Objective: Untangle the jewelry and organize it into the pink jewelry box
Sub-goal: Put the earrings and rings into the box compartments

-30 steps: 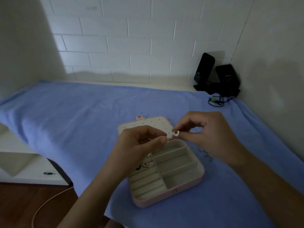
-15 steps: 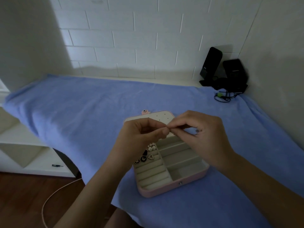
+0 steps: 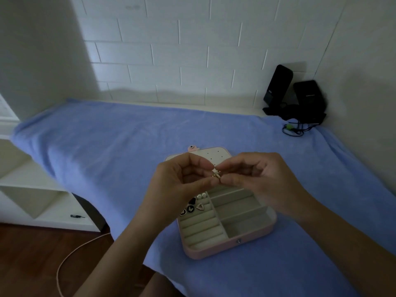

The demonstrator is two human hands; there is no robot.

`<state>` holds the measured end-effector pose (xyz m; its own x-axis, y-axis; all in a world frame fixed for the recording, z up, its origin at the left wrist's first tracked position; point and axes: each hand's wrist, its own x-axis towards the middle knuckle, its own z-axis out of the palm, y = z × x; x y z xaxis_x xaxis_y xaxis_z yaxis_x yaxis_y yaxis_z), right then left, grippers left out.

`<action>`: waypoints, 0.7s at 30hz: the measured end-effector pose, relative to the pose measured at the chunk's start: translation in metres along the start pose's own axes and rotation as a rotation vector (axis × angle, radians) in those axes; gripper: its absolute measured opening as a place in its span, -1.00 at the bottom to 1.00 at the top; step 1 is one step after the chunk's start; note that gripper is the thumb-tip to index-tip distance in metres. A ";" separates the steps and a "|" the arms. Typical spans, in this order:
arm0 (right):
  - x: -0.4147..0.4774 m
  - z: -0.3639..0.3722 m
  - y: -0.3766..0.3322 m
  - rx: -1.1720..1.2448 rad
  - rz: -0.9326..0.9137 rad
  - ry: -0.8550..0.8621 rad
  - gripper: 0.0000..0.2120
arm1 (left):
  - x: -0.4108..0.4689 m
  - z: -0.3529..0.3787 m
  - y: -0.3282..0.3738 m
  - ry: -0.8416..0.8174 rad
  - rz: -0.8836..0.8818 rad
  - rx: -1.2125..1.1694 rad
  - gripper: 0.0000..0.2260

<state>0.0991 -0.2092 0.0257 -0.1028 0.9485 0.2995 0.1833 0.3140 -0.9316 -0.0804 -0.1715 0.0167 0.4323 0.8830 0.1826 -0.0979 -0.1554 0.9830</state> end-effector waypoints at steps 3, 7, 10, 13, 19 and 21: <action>0.002 0.001 -0.005 0.035 0.102 -0.076 -0.81 | -0.003 -0.006 0.004 -0.058 0.022 0.113 -0.82; 0.005 0.000 -0.006 0.098 0.208 -0.221 -0.85 | -0.008 -0.014 0.010 -0.133 0.055 0.308 -0.67; 0.002 0.004 -0.011 -0.015 0.142 -0.265 -0.85 | -0.009 -0.022 0.013 -0.185 0.020 0.299 -0.61; 0.000 0.012 -0.015 -0.394 -0.150 -0.202 -0.83 | -0.010 -0.026 0.014 -0.199 -0.070 0.122 -0.63; 0.001 0.025 -0.007 -0.951 -0.642 -0.100 -0.92 | -0.019 -0.028 0.006 -0.132 -0.127 0.069 -0.63; -0.005 0.032 -0.004 -0.867 -0.548 -0.046 -0.96 | -0.024 -0.029 0.000 -0.079 -0.081 0.071 -0.61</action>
<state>0.0679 -0.2161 0.0219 -0.4190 0.6693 0.6136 0.7413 0.6424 -0.1944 -0.1168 -0.1794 0.0116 0.5060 0.8566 0.1010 0.0024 -0.1185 0.9929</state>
